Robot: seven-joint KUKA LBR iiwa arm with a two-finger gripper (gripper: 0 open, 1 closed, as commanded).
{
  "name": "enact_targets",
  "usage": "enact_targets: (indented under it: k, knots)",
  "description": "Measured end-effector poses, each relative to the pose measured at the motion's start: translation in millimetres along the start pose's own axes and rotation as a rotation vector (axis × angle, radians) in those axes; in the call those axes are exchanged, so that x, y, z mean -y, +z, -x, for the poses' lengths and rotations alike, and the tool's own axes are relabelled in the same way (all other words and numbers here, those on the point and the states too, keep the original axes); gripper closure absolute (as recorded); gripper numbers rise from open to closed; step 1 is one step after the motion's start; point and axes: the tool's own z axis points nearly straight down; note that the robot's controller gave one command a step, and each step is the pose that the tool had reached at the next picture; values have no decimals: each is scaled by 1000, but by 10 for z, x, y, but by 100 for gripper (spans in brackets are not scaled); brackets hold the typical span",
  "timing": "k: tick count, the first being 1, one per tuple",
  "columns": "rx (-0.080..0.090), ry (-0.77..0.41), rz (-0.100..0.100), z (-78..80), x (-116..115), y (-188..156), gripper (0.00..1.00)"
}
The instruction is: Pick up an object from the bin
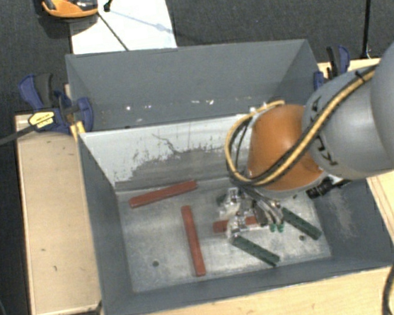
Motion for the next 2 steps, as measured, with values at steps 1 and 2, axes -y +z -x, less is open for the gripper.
enact_targets:
  k: [1,2]
  knots:
    - [0,4,0,0,3,1,100]
    - [0,7,0,0,4,1,100]
